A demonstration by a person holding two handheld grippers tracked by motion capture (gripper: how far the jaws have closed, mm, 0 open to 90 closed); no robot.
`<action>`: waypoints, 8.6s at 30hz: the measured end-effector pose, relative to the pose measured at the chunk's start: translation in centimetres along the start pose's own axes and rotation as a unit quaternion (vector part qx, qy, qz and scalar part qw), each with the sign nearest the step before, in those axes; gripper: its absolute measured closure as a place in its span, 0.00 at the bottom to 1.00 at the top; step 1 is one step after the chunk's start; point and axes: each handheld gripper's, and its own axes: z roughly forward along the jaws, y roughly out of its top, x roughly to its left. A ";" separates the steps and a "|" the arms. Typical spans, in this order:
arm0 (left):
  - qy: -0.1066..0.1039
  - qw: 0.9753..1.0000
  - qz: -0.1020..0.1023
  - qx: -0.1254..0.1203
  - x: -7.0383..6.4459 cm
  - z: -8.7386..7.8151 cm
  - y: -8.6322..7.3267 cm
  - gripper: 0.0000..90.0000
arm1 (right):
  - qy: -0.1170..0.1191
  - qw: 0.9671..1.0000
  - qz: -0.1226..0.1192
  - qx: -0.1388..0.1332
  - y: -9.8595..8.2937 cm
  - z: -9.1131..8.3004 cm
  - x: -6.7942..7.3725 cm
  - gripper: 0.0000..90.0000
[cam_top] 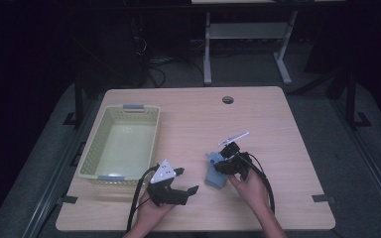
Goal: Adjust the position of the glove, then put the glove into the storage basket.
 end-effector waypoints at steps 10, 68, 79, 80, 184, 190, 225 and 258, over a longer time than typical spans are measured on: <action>0.001 1.000 -0.001 0.000 -0.1 0.0 0.0 0.21 | -0.024 1.000 -0.005 0.010 -0.5 1.2 -0.1 0.74; -0.077 0.958 -0.262 0.091 3.1 7.1 2.9 0.44 | 0.166 0.962 0.206 -0.064 -6.7 0.0 -5.7 0.57; -0.087 0.951 -0.273 0.114 3.1 7.8 2.3 0.52 | 0.183 0.956 0.226 -0.048 -6.9 1.0 -5.6 0.59; -0.087 0.949 -0.279 0.114 3.1 7.8 2.2 0.53 | 0.184 0.955 0.225 -0.051 -6.9 1.1 -5.6 0.60; -0.141 0.953 -0.264 0.051 5.8 1.0 6.3 0.77 | 0.224 0.945 0.193 -0.140 -0.2 -1.9 -1.0 0.87; -0.136 0.954 -0.265 0.046 6.2 0.1 6.3 0.77 | 0.225 0.947 0.185 -0.139 0.8 -1.7 -0.3 0.87; -0.111 0.956 -0.270 0.021 9.2 -5.1 6.5 0.78 | 0.242 0.951 0.143 -0.130 6.1 -0.8 3.1 0.87; -0.086 0.953 -0.290 -0.001 12.8 -10.1 4.7 0.78 | 0.267 0.951 0.105 -0.118 10.8 2.1 6.8 0.87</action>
